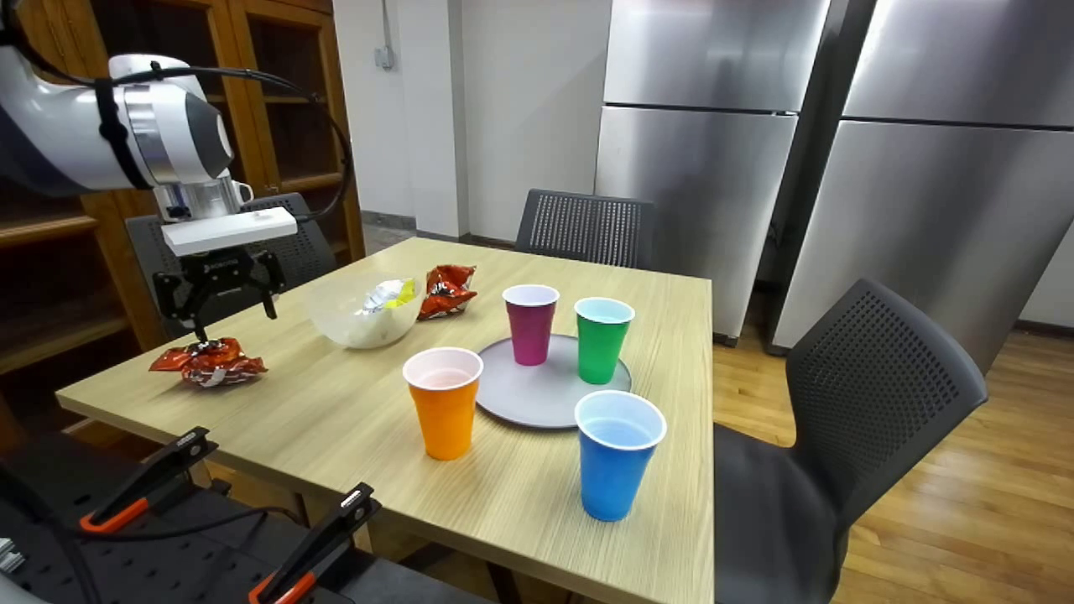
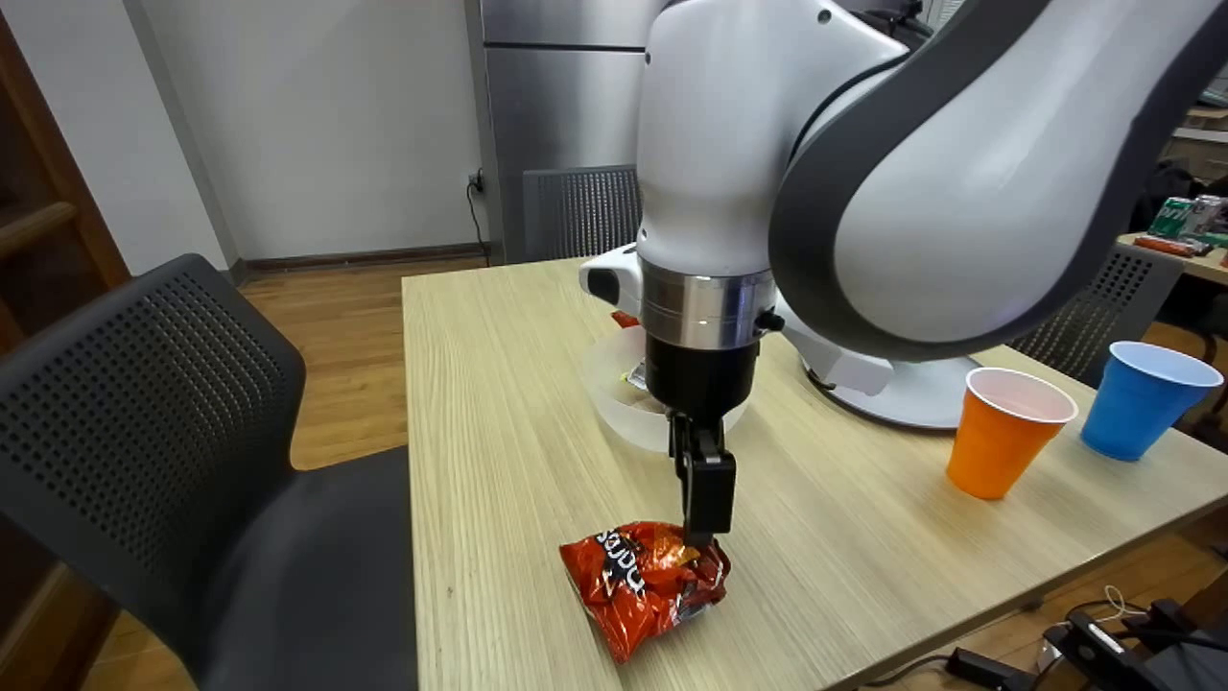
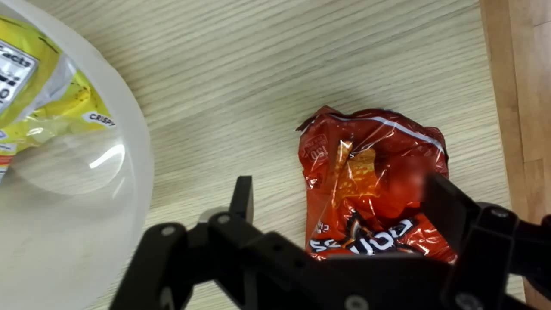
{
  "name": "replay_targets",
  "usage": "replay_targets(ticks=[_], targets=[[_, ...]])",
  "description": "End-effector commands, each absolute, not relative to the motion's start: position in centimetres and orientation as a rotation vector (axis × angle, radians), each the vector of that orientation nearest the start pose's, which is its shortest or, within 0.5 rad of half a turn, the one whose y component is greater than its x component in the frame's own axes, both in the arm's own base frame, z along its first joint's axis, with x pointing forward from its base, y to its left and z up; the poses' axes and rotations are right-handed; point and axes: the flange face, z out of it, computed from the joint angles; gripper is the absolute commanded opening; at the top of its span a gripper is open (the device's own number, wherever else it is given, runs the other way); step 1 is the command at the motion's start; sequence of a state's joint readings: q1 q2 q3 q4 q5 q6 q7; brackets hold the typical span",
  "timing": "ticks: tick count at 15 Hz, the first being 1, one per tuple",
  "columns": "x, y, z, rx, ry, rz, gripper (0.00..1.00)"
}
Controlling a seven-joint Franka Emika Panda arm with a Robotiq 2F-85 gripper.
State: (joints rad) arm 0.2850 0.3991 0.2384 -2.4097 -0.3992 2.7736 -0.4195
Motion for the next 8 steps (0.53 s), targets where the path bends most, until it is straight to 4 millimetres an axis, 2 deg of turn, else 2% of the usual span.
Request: replay_targets(ticks=[1, 8], targets=[[41.1, 26.5, 14.2, -2.441, -1.972, -0.013, 1.00], [42.5, 26.5, 13.0, -2.349, -1.967, -0.013, 1.00]])
